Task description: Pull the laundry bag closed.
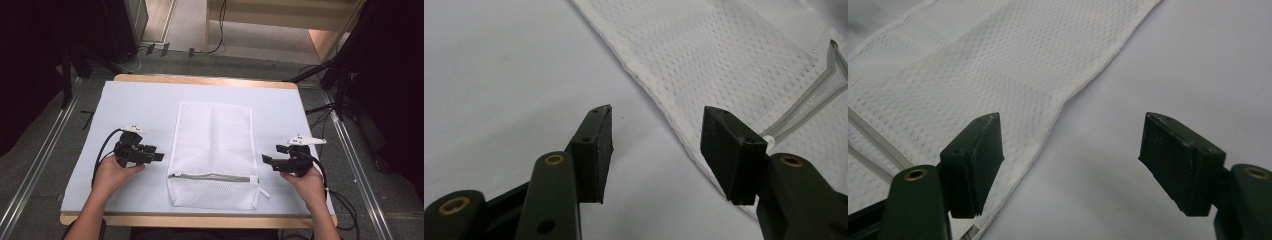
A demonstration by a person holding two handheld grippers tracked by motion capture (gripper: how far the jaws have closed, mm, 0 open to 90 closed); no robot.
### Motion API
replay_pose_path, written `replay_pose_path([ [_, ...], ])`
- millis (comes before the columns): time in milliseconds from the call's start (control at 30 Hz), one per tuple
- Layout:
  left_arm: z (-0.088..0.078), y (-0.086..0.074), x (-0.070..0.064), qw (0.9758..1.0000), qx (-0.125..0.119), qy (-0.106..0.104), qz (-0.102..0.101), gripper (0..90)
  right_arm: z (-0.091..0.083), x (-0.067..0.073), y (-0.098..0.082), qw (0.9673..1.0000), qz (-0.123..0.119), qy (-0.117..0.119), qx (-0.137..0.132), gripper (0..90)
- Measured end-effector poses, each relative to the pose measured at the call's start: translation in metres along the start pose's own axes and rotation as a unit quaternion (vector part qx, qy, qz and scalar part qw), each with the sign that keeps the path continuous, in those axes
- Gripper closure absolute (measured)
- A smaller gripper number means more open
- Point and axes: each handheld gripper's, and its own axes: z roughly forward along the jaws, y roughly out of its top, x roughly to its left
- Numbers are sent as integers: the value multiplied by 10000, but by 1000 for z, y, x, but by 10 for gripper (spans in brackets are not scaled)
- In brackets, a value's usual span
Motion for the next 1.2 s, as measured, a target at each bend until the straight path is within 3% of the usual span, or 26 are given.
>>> replay_pose_path([
  [200, -3, -3, 5, 9999, -57, -91, -124, 413, 2, 1, -2, 9999, -7, 71, 85, 270],
  [800, 0, -6, 11, 9994, -104, -273, -210, 281, 7, 2, -5, 9995, 128, 192, 201, 314],
  [1133, -1, -7, 14, 9985, -135, -382, -373, 285, 9, 3, -5, 9993, 136, 193, 289, 319],
  [1200, -1, -7, 13, 9987, -144, -384, -311, 276, 9, 3, -5, 9992, 139, 202, 305, 320],
])
